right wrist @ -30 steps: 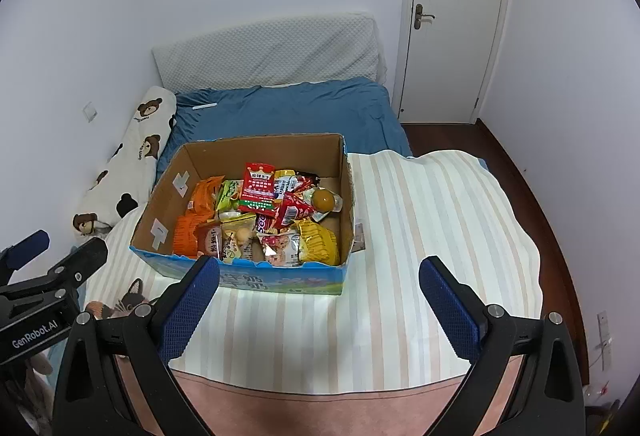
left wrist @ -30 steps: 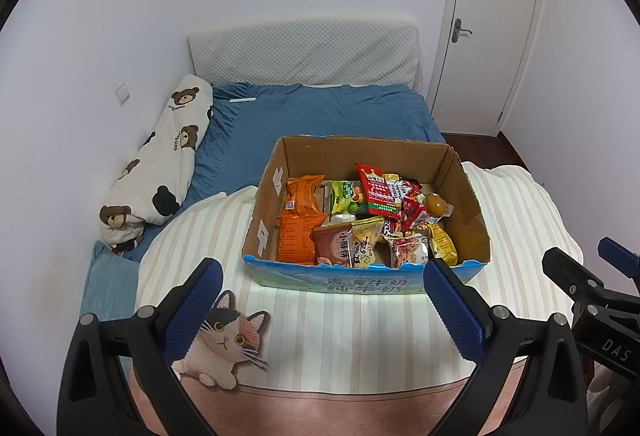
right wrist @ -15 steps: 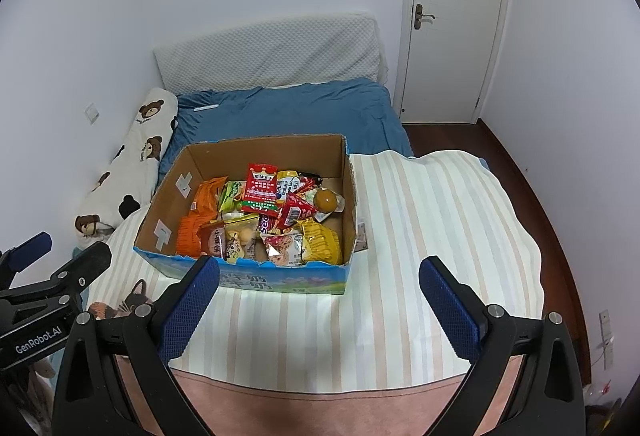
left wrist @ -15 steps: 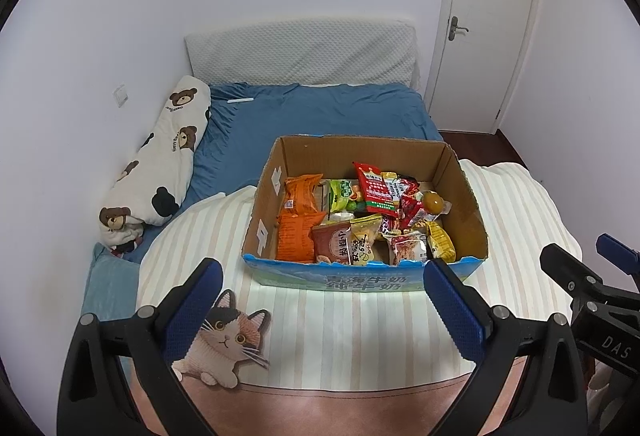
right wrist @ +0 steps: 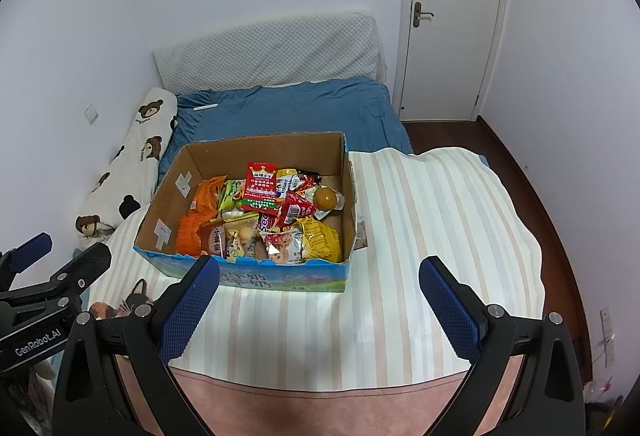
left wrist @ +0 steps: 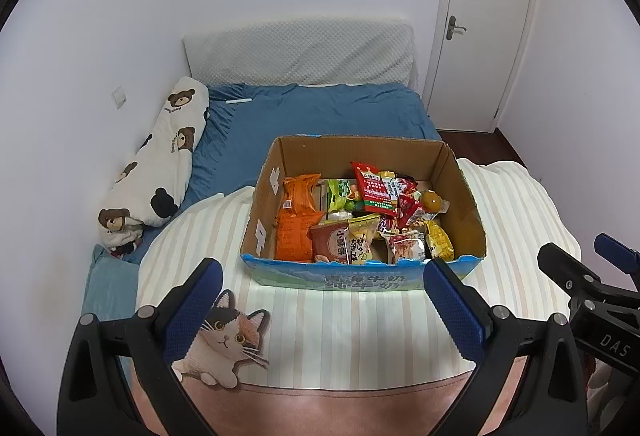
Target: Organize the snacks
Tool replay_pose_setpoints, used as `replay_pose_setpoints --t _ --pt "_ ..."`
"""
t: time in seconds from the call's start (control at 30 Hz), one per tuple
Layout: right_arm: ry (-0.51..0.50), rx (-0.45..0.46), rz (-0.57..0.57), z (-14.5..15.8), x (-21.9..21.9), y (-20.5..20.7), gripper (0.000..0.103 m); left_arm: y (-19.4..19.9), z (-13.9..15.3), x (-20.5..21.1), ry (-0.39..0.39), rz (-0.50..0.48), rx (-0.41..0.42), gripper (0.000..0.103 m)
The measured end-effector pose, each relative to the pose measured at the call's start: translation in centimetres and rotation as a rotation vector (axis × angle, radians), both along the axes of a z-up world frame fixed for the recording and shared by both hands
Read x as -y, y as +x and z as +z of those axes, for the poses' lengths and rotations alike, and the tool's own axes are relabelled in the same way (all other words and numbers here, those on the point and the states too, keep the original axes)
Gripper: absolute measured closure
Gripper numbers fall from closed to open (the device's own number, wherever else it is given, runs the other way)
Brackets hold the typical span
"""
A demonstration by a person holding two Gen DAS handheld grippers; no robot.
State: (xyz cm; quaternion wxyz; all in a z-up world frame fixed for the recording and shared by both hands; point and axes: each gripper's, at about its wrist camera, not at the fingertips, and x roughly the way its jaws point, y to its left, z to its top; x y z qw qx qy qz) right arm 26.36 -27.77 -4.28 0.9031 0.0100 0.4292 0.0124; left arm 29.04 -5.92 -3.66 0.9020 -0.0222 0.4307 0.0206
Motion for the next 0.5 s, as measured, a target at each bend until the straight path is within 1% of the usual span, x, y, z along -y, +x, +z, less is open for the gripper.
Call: replay_pose_setpoints --t 0.27,0.4,0.5 --pt "-0.001 0.005 0.002 0.26 -0.09 0.1 0.001 -0.08 0.17 -0.02 0.005 0.0 0.005 0.0" --pt "-0.001 0.006 0.0 0.27 -0.08 0.11 0.001 -0.29 0.67 -0.04 0.026 -0.005 0.021 0.0" --pt "0.0 0.006 -0.001 0.43 -0.11 0.18 0.001 -0.43 0.91 -0.06 0.026 -0.01 0.026 0.0"
